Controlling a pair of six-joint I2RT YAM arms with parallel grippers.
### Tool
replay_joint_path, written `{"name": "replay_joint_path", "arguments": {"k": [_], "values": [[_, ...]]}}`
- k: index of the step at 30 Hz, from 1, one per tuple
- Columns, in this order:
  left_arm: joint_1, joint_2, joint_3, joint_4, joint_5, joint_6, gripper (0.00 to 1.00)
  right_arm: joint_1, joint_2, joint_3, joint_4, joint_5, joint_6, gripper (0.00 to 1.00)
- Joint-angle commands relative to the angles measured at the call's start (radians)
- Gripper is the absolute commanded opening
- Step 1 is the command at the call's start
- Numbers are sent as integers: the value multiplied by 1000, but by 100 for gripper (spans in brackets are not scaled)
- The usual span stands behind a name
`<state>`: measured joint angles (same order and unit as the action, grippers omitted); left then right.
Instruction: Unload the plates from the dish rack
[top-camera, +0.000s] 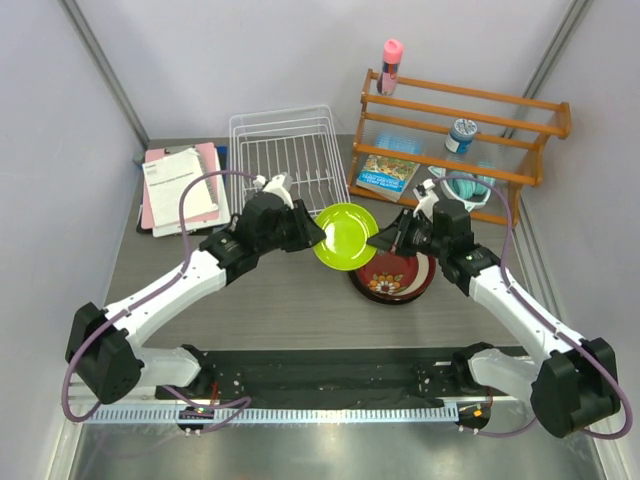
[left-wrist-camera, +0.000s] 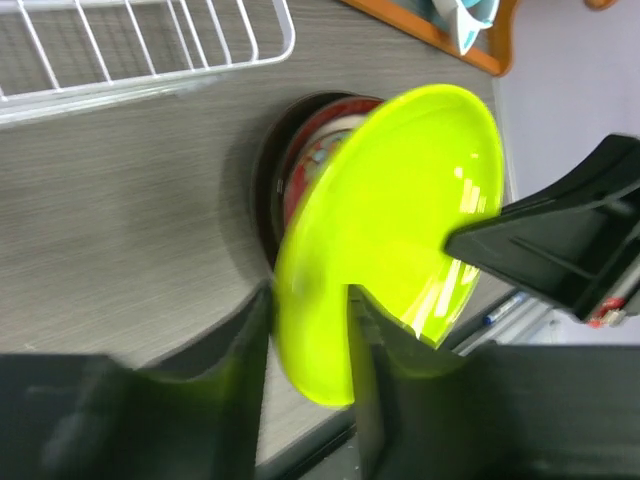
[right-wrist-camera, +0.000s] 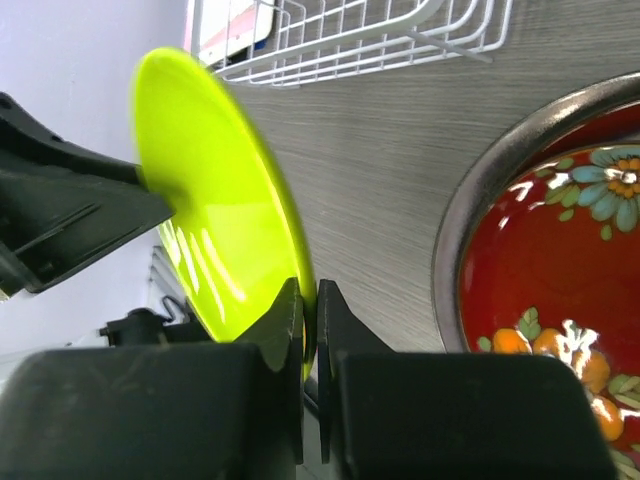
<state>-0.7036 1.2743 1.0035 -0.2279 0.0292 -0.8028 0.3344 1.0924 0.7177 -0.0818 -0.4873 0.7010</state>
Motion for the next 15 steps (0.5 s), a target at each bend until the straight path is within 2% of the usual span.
{"name": "replay_joint_path", "arguments": {"k": [1,3,4,5,6,7,15], "values": [[-27,-27,11,55,-3,19,47,12,-69,19,-91,196,-53,1],[-27,-47,4,27,-70,39,60,8,-98,31,-182,279,-76,1],[-27,-56,4,7,-93,46,76,2,-107,31,-209,297,-80,1],[-27,-76,3,-20,-115,63,81,0,-118,25,-254,335,-84,1],[-27,-88,-2,-31,-142,68,97,-1,-137,17,-272,349,-86,1],[-27,-101,-5,-48,-203,70,100,-6,-144,9,-292,366,-84,1],[-28,-262,-54,-159,-449,100,99,-44,-197,-78,-384,483,-54,1]]}}
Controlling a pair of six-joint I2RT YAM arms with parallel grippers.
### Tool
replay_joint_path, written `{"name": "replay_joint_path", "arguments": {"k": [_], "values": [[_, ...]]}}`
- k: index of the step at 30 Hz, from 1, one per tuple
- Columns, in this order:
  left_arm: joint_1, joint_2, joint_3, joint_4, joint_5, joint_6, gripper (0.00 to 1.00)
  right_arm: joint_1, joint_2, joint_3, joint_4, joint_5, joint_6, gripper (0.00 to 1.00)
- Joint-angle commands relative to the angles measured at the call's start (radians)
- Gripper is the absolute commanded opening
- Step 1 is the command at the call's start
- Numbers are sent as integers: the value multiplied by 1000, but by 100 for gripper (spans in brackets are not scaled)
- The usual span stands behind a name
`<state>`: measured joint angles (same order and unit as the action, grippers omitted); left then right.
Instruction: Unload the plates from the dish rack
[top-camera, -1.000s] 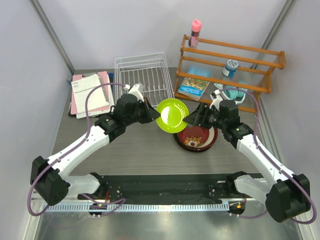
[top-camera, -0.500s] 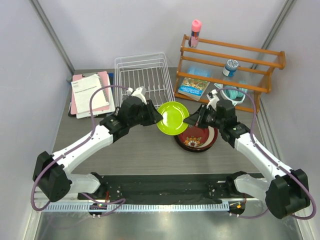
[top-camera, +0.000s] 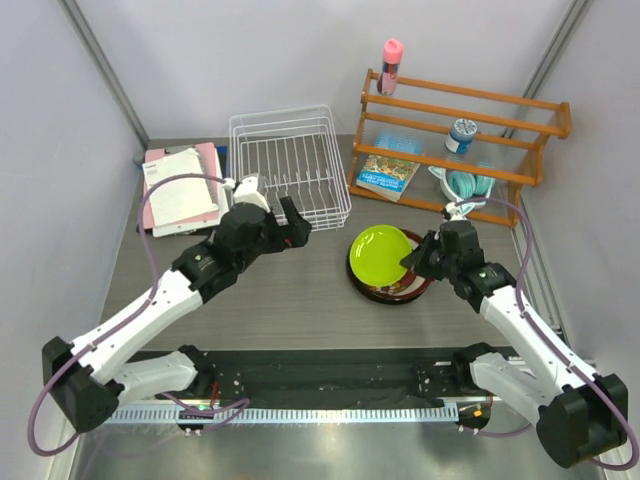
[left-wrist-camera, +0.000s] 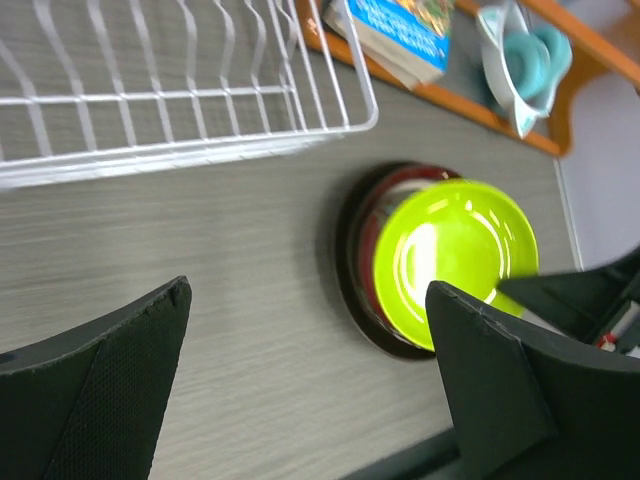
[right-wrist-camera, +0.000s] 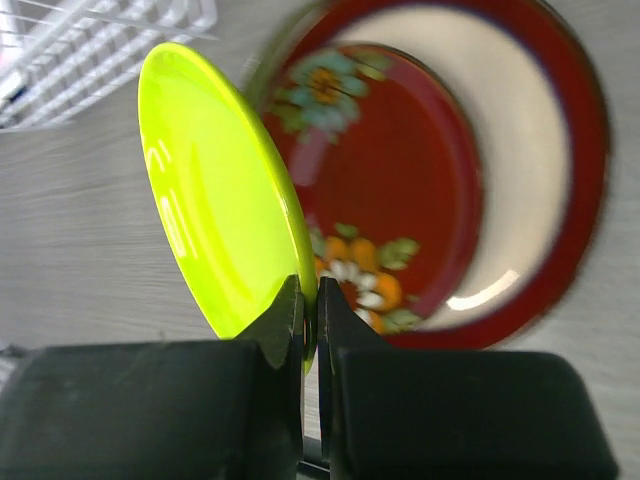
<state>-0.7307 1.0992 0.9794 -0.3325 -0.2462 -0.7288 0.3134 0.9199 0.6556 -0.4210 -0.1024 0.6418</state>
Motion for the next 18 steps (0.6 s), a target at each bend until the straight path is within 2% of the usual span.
{"name": "replay_joint_path", "arguments": {"k": [1,5,13,16,18], "values": [[1,-105,-39,-63,-200,26,100,-31,-15,-17,-50,98,-1,1],[-1,-180,-82,-91,-298,26,99,-69,32,-25,-52,93,-19,1],[1,-242,-119,-117,-352,28,100,-100,114,-33,-10,56,-39,1],[-1,-233,-117,-120,-350,31,99,-102,143,-27,4,32,-45,14],[1,-223,-116,-122,-349,31,99,-102,148,-19,2,32,-50,27]]}}
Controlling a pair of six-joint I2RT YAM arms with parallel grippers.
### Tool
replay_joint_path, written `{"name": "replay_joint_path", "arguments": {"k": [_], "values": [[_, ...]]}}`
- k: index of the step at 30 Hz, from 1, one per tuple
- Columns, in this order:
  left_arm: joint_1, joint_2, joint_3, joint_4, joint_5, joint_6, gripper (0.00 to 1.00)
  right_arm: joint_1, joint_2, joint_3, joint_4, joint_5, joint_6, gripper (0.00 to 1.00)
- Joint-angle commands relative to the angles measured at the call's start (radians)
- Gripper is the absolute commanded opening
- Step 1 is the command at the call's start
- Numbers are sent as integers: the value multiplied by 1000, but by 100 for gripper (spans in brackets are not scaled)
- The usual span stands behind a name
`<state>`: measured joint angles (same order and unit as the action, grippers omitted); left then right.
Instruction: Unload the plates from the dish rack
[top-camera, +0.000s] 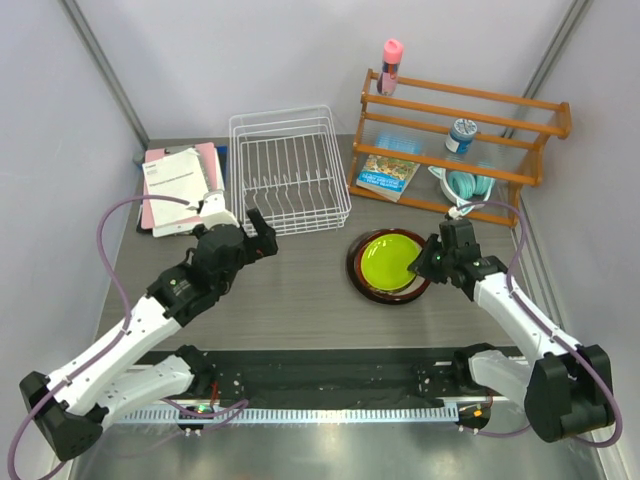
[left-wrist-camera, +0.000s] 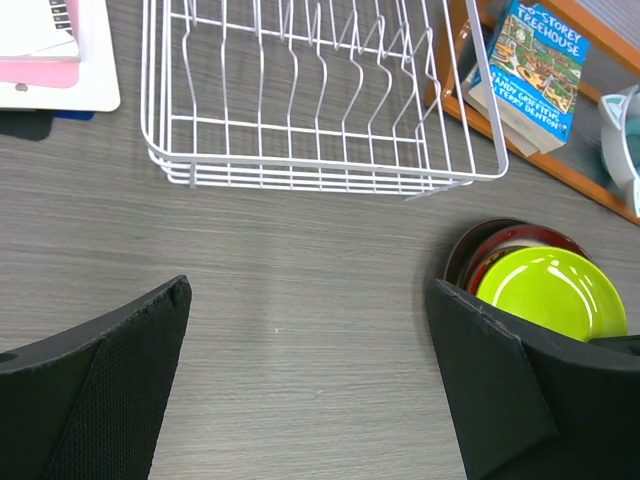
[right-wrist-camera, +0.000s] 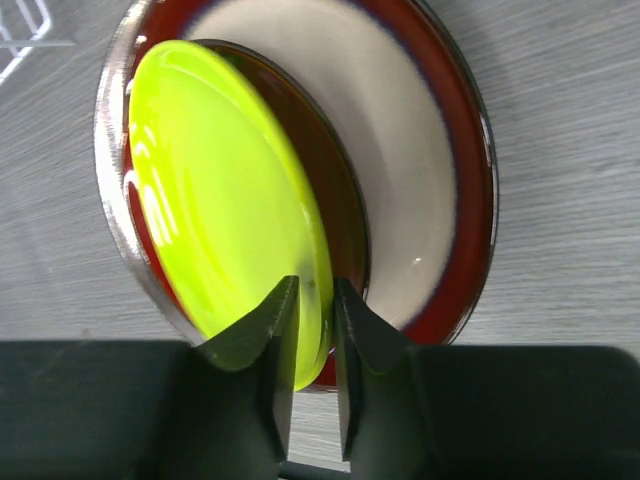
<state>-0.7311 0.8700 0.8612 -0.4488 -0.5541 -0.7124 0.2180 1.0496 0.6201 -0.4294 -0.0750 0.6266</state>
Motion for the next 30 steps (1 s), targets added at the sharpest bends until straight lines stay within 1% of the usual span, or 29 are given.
{"name": "replay_joint_path", "arguments": {"k": [1,2,3,5,7,9,10,12,13,15,17,20,22,23,24,26,27,29,30], "values": [[1,9,2,-5,-41,14,99,-6,15,18,9,4,-41,29],[1,12,2,-2,-40,14,100,-6,10,20,11,4,-42,34],[1,15,1,-2,-38,16,99,-6,4,20,9,15,-41,41],[-1,18,1,2,-30,25,100,-6,-11,29,-2,23,-42,50],[1,26,6,1,-32,27,99,-8,-19,32,-9,29,-45,66],[1,30,7,2,-32,31,100,-6,-30,41,-23,40,-53,70],[1,34,10,2,-33,33,100,-6,-36,47,-32,52,-57,77],[-1,38,13,-10,-47,28,100,-8,-66,66,-60,70,-74,85],[1,40,15,-17,-53,22,100,-6,-80,72,-65,70,-85,92],[1,40,19,-21,-67,24,99,-6,-124,93,-66,115,-122,99],[-1,37,22,-18,-85,28,100,-6,-163,113,-60,167,-151,100],[1,29,28,-2,-112,57,99,-6,-186,102,9,263,-168,100],[1,32,42,-25,-157,82,100,-6,-181,83,63,322,-173,100],[1,34,54,-30,-174,94,100,-8,-166,84,70,389,-177,100],[1,35,61,-39,-203,108,99,-5,-165,81,119,412,-186,100],[1,37,79,-50,-239,134,99,-2,-165,15,216,487,-214,100],[1,34,81,-44,-248,143,100,0,-166,1,259,526,-244,100],[1,14,76,-25,-234,174,99,6,-180,-45,305,621,-252,99],[1,6,70,-4,-233,183,99,11,-195,-112,407,677,-310,100]]}}
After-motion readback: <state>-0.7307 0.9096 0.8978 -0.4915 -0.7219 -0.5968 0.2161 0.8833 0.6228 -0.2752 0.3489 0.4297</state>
